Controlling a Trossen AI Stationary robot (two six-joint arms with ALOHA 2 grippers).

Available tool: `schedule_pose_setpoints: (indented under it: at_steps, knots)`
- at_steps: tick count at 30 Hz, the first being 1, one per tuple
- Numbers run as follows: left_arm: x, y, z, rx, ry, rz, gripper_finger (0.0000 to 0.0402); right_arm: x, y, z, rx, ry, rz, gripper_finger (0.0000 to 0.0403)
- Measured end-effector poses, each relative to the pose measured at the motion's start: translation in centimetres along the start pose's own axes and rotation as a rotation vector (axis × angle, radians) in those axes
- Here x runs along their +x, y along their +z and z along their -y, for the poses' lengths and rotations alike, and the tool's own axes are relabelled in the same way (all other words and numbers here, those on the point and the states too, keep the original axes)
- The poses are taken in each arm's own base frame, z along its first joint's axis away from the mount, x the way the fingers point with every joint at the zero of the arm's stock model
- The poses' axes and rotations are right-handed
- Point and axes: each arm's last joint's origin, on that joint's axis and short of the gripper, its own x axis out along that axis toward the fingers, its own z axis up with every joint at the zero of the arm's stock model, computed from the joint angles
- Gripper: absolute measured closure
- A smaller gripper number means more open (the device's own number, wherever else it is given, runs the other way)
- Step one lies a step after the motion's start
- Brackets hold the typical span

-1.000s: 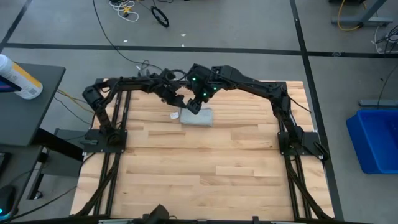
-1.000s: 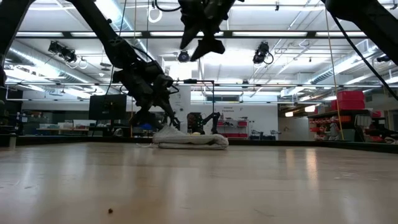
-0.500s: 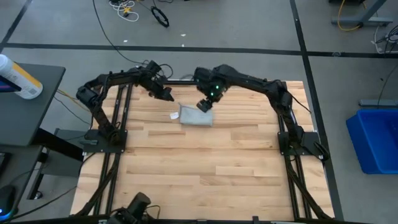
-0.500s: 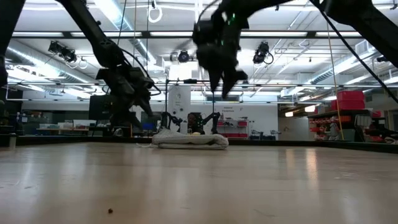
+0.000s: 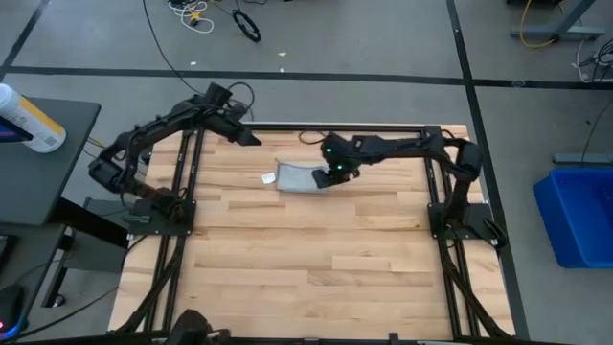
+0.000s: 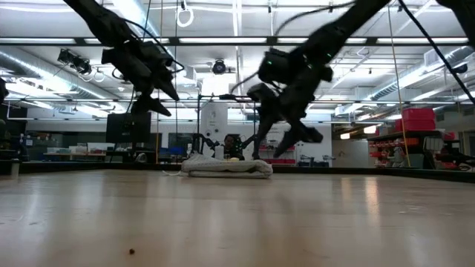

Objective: Fold microfiber towels
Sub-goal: Fold the gray towel

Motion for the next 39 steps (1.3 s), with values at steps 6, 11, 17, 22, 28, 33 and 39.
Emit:
schedule_pose_setpoints:
  at_steps: [6,11,17,22,28,33,39]
  knots:
    - [-1.0,-0.5,1.5,-0.002,-0.035,0.002,0.0148,2.1,-1.3,4.6,0.230,0.123,0.076,0.0158]
    - [-0.6,-0.9,2.4,0.011,-0.038,-0.028,0.0148,3.0,-1.8,5.6,0.286,0.217,0.182,0.0166]
    - [0.1,-1.2,3.3,0.005,-0.037,-0.052,0.0148,3.4,-1.2,6.4,0.332,0.224,0.275,0.0160]
    - [1.2,-1.5,4.9,0.017,-0.054,-0.076,0.0148,4.0,-0.4,6.3,0.311,0.249,0.277,0.0156]
    - [4.4,-2.4,7.5,0.060,-0.099,-0.087,0.0148,4.5,0.3,5.8,0.296,0.269,0.308,0.0163]
    - [8.4,-3.5,7.7,0.037,-0.076,-0.141,0.0172,4.5,0.2,5.9,0.292,0.267,0.305,0.0171]
    - [11.3,-3.8,6.6,0.021,-0.041,-0.180,0.0328,4.6,0.1,5.8,0.278,0.273,0.293,0.0181]
